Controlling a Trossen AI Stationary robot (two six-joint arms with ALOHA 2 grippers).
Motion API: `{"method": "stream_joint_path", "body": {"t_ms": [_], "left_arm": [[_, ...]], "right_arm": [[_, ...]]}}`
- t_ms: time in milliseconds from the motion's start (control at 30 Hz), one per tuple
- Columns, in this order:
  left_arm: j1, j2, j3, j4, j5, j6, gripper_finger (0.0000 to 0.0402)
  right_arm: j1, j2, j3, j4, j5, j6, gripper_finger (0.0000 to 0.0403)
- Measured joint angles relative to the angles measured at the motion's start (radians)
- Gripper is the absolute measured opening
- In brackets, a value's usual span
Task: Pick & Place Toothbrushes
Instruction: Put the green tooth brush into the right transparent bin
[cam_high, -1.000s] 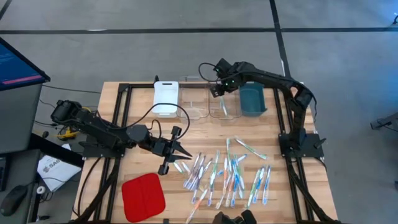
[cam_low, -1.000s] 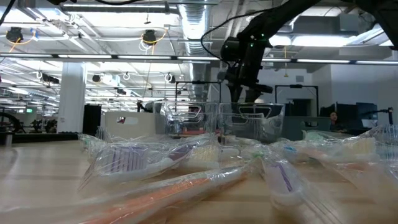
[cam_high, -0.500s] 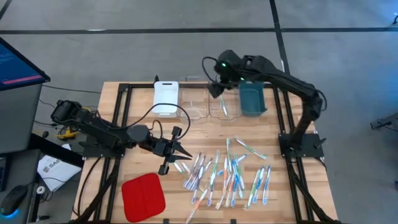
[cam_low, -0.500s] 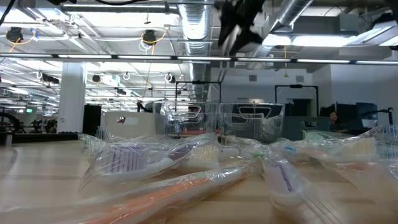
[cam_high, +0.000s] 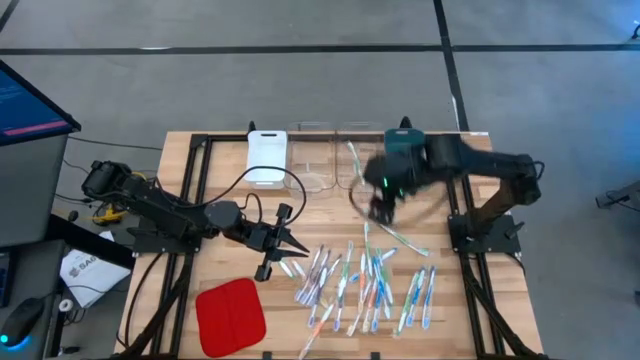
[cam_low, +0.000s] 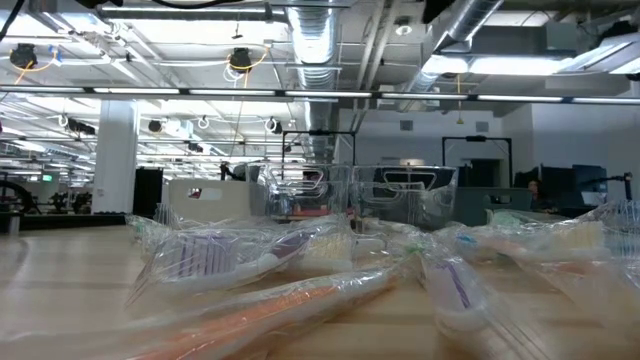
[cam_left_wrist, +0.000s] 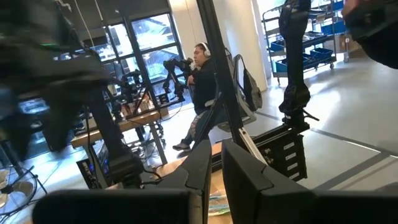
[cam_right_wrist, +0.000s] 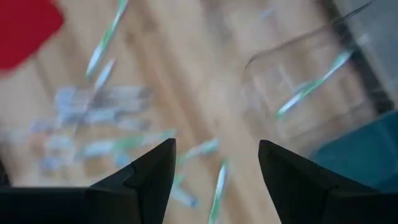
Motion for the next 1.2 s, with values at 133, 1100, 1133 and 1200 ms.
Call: {"method": "stream_joint_path", "body": {"t_ms": [133, 1100, 1133, 1200], "left_arm": [[0.000, 0.000, 0.000, 0.000, 0.000, 0.000, 0.0033], [0.000, 0.000, 0.000, -0.009, 0.000, 0.000, 0.0033], [0.000, 0.000, 0.000, -0.010, 0.000, 0.000, 0.0033], [0.000, 0.000, 0.000, -0.011, 0.000, 0.000, 0.0033]], "right_arm": [[0.152, 0.031, 0.000, -0.040, 0.000, 0.094, 0.0223], [0.627, 0.141, -0.003, -0.066, 0.434, 0.540, 0.0224], [0.638, 0.133, -0.015, -0.063, 0.449, 0.551, 0.0224], [0.650, 0.111, -0.062, -0.064, 0.463, 0.585, 0.0224]]}}
